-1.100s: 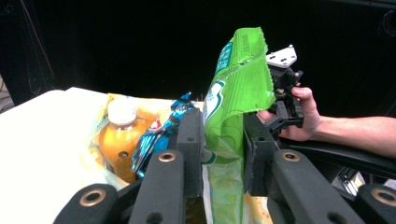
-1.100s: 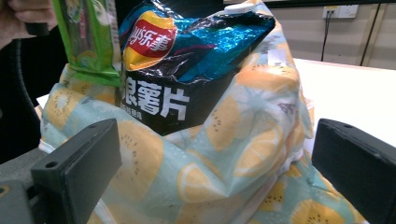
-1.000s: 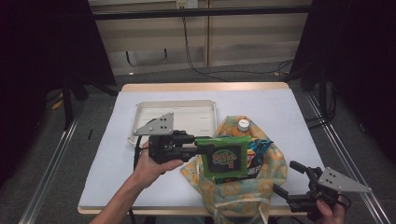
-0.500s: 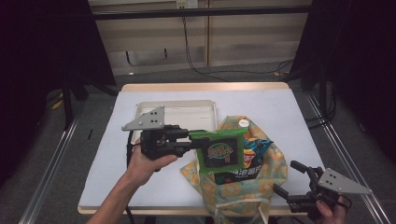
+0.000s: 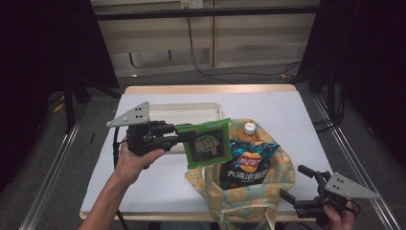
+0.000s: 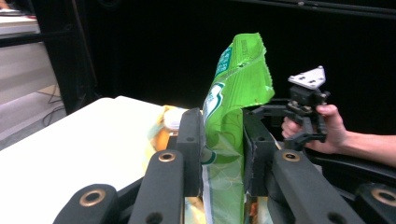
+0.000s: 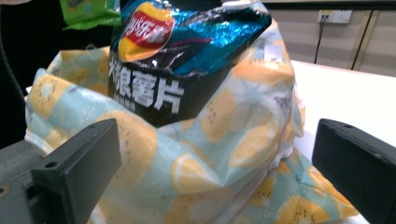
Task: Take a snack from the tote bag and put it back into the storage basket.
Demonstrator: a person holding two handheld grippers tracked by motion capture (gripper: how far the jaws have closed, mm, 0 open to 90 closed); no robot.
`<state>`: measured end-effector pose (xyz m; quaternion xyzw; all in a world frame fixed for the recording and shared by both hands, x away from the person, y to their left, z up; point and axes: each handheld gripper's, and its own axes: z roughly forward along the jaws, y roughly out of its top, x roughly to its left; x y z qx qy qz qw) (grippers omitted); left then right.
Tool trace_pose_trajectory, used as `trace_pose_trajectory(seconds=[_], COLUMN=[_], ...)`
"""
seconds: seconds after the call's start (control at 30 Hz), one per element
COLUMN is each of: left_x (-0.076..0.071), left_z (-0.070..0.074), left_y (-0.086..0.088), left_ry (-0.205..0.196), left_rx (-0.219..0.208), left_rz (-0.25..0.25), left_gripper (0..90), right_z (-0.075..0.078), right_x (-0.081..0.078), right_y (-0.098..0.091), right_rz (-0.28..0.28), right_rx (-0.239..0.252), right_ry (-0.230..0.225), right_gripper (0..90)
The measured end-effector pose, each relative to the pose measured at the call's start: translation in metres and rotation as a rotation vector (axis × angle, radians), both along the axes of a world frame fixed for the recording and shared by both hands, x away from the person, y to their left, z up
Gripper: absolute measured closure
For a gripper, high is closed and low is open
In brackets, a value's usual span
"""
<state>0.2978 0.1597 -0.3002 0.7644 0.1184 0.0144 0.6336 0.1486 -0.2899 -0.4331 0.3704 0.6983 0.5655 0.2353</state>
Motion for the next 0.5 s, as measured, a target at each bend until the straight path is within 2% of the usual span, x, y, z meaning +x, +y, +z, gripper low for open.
trace_pose_trajectory(seconds=[0.03,0.13,0.17,0.37,0.5], left_x=[0.002,0.005,0.007,0.009,0.017], left_z=[-0.002,-0.004,-0.005,0.004,0.002], left_y=[0.002,0.007,0.009,0.027,0.038], left_ry=[-0.001,0.002,0.006,0.004,0.003], left_rx=[-0.010,-0.004,-0.019,-0.046,-0.010], left_rz=[-0.001,0.017,0.018,0.044,0.085], left_gripper=[73.3,73.4,73.3,73.3,73.3], right_z=[0.000,0.000,0.000,0.000,0.000], right_x=[0.000,0.000,0.000,0.000,0.000], right_y=[0.000,-0.001,-0.001,-0.001,0.000], right_rz=[0.004,-0.002,0.000,0.013,0.010], right_rx=[0.000,0.009,0.010,0.000,-0.001], right_ry=[0.008,0.006,0.006,0.013,0.013], right_gripper=[0.0,0.0,0.0,0.0,0.0])
